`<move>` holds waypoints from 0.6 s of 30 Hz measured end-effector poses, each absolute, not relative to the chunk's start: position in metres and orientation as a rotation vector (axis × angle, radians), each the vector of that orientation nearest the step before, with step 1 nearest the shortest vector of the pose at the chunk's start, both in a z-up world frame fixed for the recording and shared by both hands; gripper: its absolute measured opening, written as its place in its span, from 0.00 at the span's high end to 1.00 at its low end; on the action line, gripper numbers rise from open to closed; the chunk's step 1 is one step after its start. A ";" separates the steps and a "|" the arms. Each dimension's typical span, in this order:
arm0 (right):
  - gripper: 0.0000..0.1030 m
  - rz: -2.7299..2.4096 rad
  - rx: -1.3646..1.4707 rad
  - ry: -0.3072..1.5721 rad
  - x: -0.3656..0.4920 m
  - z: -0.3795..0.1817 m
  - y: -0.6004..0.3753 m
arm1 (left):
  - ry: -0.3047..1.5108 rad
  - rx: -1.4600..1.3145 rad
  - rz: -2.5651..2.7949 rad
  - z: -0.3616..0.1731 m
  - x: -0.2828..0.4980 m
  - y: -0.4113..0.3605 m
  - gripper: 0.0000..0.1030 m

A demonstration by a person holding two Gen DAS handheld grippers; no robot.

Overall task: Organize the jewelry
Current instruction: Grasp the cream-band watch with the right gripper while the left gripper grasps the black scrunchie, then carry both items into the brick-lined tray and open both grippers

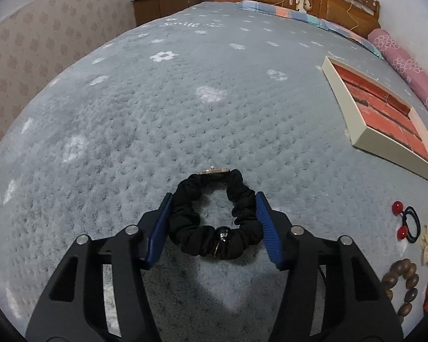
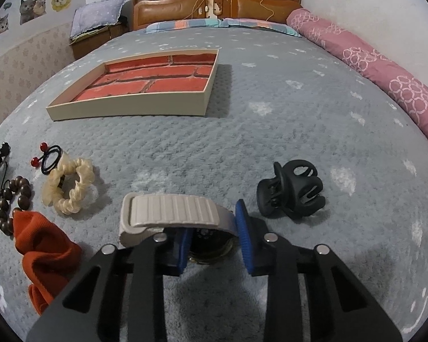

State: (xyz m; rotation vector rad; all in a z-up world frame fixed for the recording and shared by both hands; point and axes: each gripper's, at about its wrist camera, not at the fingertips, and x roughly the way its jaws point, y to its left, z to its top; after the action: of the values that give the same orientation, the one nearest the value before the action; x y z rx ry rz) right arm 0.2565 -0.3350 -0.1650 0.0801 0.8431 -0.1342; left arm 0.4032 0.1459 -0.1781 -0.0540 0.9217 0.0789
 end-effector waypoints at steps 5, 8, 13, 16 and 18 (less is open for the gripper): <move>0.77 -0.120 0.107 0.847 0.258 -0.162 -0.340 | 0.925 -0.040 0.103 -0.177 0.404 0.148 0.64; 0.81 -0.112 0.133 0.848 0.260 -0.159 -0.344 | 0.928 -0.013 0.106 -0.177 0.404 0.148 0.73; 0.84 -0.103 0.151 0.837 0.265 -0.152 -0.350 | 0.934 0.034 0.095 -0.173 0.403 0.147 0.81; 0.85 -0.095 0.160 0.823 0.267 -0.144 -0.349 | 0.928 0.055 0.097 -0.168 0.400 0.145 0.83; 0.85 -0.092 0.158 0.813 0.269 -0.138 -0.346 | 0.923 0.033 0.085 -0.163 0.397 0.144 0.83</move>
State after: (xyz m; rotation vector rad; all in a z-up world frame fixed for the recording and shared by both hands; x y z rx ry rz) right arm 0.2693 -0.3464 -0.1376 0.1584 0.8127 -0.0916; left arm 0.3967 0.1443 -0.1628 0.0329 0.9226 0.0846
